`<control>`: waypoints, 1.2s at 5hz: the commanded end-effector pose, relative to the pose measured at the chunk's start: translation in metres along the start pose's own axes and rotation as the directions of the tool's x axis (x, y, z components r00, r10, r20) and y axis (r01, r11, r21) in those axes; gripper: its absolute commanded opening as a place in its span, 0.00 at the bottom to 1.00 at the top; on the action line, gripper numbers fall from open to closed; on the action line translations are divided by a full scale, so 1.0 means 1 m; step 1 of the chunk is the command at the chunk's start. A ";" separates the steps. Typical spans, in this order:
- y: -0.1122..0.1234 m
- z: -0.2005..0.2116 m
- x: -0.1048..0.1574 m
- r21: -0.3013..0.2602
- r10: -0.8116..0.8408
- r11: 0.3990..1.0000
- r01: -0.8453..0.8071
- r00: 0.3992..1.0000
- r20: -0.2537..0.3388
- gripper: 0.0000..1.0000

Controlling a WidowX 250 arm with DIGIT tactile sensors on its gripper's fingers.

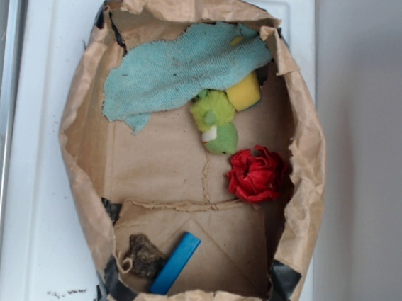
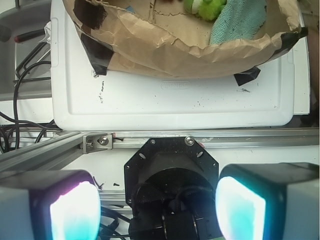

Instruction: Grab the blue block.

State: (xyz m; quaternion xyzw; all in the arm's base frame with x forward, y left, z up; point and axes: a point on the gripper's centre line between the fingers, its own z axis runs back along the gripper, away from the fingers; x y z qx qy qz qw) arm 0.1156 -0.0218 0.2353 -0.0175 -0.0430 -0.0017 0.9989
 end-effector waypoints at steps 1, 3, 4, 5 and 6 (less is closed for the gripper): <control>0.000 0.000 0.000 0.000 0.000 1.000 0.000 1.000 0.000 1.00; -0.005 -0.014 0.070 0.000 0.082 0.997 -0.082 0.995 -0.048 1.00; 0.000 -0.017 0.094 -0.009 0.148 0.989 -0.148 0.989 -0.025 1.00; 0.005 -0.024 0.108 -0.051 0.280 0.959 -0.278 0.959 0.033 1.00; 0.008 -0.031 0.119 -0.103 0.412 0.908 -0.406 0.910 0.051 1.00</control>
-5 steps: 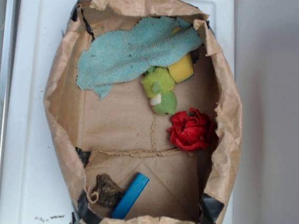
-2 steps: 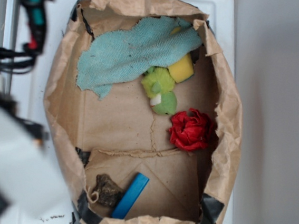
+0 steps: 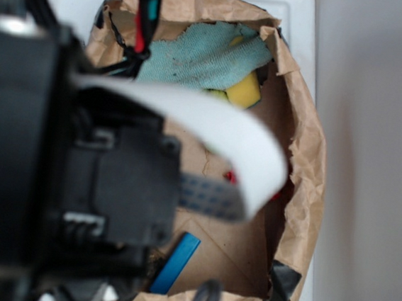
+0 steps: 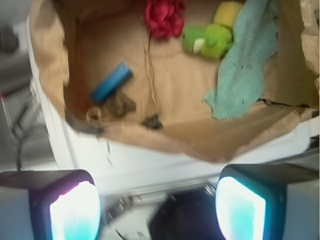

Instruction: Grab the blue block.

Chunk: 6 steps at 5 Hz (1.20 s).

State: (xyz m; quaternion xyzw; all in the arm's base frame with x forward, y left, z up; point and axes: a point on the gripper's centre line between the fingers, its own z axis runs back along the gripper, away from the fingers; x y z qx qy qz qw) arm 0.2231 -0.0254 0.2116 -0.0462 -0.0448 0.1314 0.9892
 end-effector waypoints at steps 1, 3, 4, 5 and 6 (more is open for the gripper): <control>0.006 -0.013 0.038 -0.043 0.380 0.925 -0.378 0.914 0.140 1.00; 0.006 -0.013 0.038 -0.043 0.380 0.925 -0.378 0.914 0.140 1.00; 0.006 -0.013 0.038 -0.043 0.380 0.925 -0.378 0.914 0.140 1.00; 0.021 -0.027 0.021 -0.114 0.373 0.926 -0.361 0.921 0.114 1.00; 0.029 -0.054 0.024 -0.091 0.368 0.930 -0.357 0.911 0.184 1.00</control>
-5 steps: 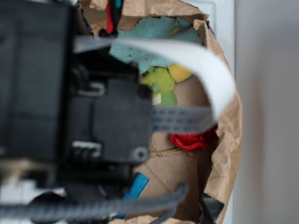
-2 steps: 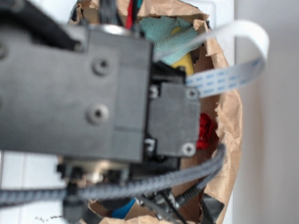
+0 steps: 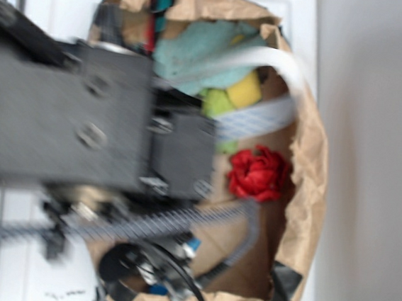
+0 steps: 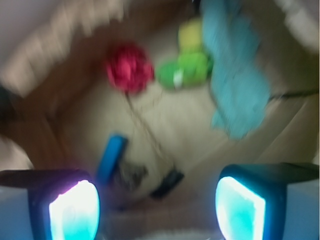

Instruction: Grab the blue block.

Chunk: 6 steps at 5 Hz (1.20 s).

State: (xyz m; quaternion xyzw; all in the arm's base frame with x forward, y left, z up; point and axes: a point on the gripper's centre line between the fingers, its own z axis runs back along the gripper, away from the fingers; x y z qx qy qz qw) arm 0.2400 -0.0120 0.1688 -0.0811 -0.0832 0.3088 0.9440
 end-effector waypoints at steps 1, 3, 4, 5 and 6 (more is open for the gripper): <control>0.011 -0.027 0.014 0.011 -0.015 1.000 0.014 0.989 0.145 1.00; -0.019 -0.044 0.036 0.036 0.054 0.998 -0.061 0.986 0.155 1.00; -0.026 -0.062 0.024 -0.018 0.098 0.995 -0.096 0.989 0.108 1.00; -0.031 -0.078 0.004 -0.037 0.116 0.993 -0.114 0.991 0.071 1.00; -0.031 -0.078 0.004 -0.037 0.116 0.993 -0.114 0.991 0.071 1.00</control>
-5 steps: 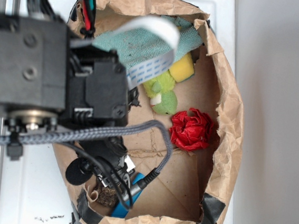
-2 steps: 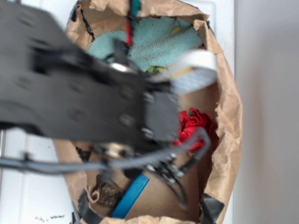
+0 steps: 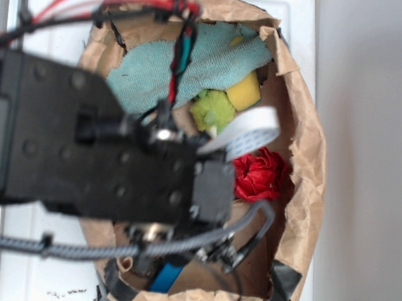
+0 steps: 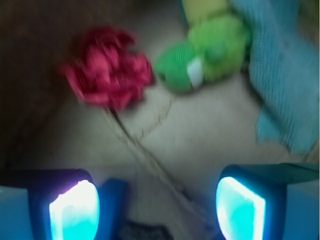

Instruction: Grab the blue block.

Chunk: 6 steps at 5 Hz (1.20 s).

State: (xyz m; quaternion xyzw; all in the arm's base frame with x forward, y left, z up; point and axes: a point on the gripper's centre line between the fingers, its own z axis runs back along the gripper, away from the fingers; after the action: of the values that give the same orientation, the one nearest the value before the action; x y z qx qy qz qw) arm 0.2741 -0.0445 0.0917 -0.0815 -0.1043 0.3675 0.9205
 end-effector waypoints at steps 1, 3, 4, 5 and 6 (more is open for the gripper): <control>-0.002 0.007 0.005 -0.027 -0.006 1.000 0.007 1.000 0.019 1.00; -0.003 -0.019 -0.006 -0.021 -0.040 0.999 0.041 0.998 0.038 1.00; -0.002 -0.027 -0.024 -0.046 -0.080 0.996 0.081 0.996 0.034 1.00; -0.020 -0.032 -0.024 -0.085 -0.080 0.993 0.080 0.997 0.001 1.00; -0.034 -0.023 -0.008 -0.145 -0.065 0.987 0.063 0.998 -0.007 1.00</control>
State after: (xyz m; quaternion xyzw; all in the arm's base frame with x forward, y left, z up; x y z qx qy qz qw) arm 0.2876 -0.0828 0.0630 -0.1367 -0.1046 0.3327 0.9272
